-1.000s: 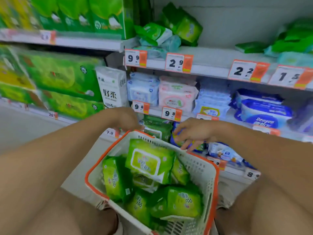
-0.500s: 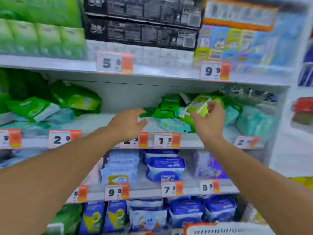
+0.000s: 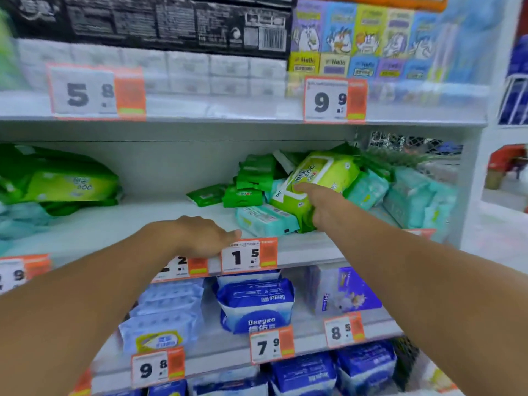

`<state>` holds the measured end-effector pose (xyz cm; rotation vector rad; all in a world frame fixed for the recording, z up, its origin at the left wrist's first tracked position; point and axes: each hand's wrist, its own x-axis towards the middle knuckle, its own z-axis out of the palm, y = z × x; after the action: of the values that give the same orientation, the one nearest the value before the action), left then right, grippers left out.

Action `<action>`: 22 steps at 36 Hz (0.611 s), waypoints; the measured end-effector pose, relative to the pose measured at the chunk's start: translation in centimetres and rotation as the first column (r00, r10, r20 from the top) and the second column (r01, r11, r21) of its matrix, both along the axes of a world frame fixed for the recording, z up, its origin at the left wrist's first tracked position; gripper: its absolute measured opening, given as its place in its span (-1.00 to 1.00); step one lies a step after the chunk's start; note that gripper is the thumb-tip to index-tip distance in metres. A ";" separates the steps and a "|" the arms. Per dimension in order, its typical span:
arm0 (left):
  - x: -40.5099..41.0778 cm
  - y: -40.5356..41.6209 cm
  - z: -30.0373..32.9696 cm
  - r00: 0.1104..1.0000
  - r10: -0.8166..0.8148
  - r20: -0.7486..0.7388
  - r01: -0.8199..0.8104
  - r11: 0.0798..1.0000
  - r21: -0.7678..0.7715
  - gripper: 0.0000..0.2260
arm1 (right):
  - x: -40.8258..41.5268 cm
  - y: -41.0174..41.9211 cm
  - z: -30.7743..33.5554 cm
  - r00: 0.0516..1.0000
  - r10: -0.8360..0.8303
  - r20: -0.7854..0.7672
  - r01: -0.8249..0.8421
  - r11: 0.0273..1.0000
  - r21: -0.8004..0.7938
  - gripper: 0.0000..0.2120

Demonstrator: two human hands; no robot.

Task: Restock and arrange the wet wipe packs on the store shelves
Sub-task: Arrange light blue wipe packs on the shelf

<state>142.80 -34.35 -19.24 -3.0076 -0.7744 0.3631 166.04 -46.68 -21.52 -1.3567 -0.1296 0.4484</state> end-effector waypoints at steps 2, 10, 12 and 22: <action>0.0 -0.3 0.0 1.000 -0.014 0.000 0.014 1.000 0.012 -0.41 | 1.7 0.6 -0.8 0.998 -0.061 -0.025 0.062 0.997 0.045 -0.10; -0.5 -0.5 -0.5 0.999 -0.021 0.034 0.020 1.000 0.020 -0.37 | -9.3 -5.7 5.3 0.987 0.117 -0.113 -0.085 0.962 0.260 -0.75; -1.3 -0.6 -0.2 0.979 0.056 0.195 -0.022 0.985 -0.171 -0.38 | -11.1 -7.2 5.6 0.967 0.220 -0.130 -0.180 0.946 0.268 -0.72; -10.6 -2.0 2.2 0.659 0.549 0.514 0.294 0.441 -0.848 -0.62 | -21.3 -8.2 1.4 0.713 0.701 0.012 -0.697 0.711 -0.096 -0.53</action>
<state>132.22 -36.30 -17.04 -4.1781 -1.1709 -0.9600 144.70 -54.87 -20.11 -1.3702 -0.6955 1.0759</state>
